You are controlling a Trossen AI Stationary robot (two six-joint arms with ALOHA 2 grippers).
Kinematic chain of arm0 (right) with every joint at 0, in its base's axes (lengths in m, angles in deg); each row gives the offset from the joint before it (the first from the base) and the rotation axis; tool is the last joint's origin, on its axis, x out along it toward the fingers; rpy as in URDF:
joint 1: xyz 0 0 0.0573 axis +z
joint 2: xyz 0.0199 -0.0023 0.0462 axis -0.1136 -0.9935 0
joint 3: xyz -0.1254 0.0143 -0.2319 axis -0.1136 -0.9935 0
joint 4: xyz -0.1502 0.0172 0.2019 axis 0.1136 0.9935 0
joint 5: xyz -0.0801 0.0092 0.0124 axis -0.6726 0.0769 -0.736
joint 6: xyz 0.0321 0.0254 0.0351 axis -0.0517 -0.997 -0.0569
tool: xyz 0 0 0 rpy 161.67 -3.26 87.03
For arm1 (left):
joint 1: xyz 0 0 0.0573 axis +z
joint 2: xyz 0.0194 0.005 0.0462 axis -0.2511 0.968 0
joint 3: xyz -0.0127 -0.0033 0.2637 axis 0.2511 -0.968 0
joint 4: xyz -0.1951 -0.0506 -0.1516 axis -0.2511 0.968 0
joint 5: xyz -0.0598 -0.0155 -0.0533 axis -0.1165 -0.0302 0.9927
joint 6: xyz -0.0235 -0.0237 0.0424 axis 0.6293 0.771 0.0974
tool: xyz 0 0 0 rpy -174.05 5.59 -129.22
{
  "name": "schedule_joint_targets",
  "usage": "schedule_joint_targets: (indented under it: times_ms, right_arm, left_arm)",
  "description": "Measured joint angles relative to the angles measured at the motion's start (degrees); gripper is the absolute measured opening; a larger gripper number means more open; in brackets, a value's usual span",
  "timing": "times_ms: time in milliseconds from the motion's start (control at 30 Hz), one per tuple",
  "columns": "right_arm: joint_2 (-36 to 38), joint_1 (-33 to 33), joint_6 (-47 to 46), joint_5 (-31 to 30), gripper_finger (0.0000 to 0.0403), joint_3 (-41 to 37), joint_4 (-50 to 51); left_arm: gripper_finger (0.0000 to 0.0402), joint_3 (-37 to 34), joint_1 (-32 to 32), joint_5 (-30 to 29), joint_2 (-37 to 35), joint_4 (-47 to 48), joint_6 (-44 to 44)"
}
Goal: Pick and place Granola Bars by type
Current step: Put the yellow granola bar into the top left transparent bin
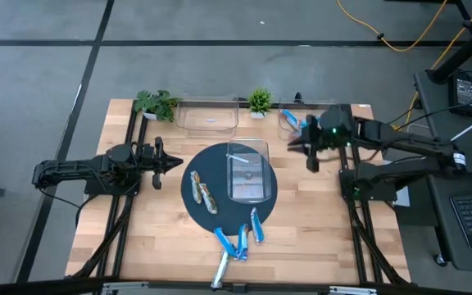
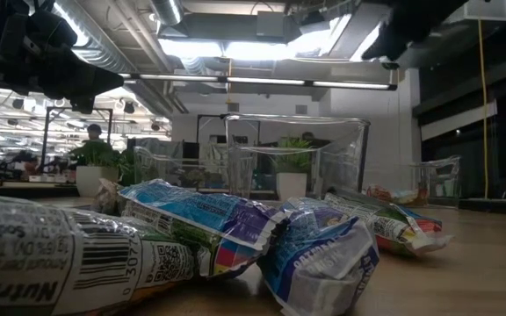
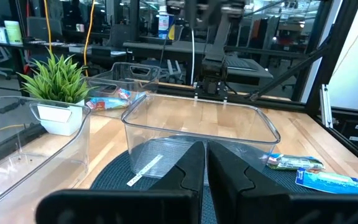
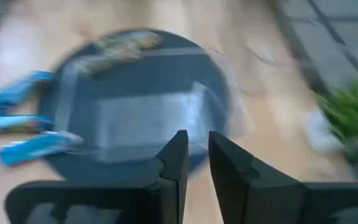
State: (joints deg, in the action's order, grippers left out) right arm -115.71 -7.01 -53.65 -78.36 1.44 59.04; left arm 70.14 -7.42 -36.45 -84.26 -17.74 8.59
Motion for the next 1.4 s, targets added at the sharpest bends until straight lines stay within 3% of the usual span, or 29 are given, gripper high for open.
schedule_joint_targets:
  times_ms: [233,567,700,867,1167,1300,1400]
  right_arm:
    - [-1.34,11.89,-3.65,-2.79,0.0068,0.04,-4.32]
    - [-1.58,21.24,-11.69,-10.1,0.0068,0.04,-4.27]
    - [-1.58,23.48,-14.95,-11.78,0.0068,0.04,-4.3]
    - [-1.6,25.58,-16.11,-13.26,0.0068,0.04,-4.48]
    - [-1.6,25.91,-15.91,-15.43,0.0068,0.02,-4.54]
    - [-1.62,25.85,-15.67,-15.49,0.0068,0.02,-4.54]
    - [-1.62,25.85,-14.13,-15.45,0.0068,0.02,-4.54]
  left_arm:
    - [0.0012,0.0,0.01,0.0,0.0,0.0,0.0]
    - [0.0012,0.0,0.01,-0.17,0.0,-0.72,-0.18]
    - [0.0009,0.0,0.1,-4.12,0.0,-2.8,-0.89]
    - [0.0008,0.0,0.1,-4.6,0.01,-6.42,3.47]
    - [0.0008,0.01,0.06,-4.11,0.0,-9.55,16.98]
    - [0.001,2.65,0.05,0.54,0.58,-6.12,16.75]
    - [0.001,8.83,0.04,3.46,3.61,3.5,16.3]
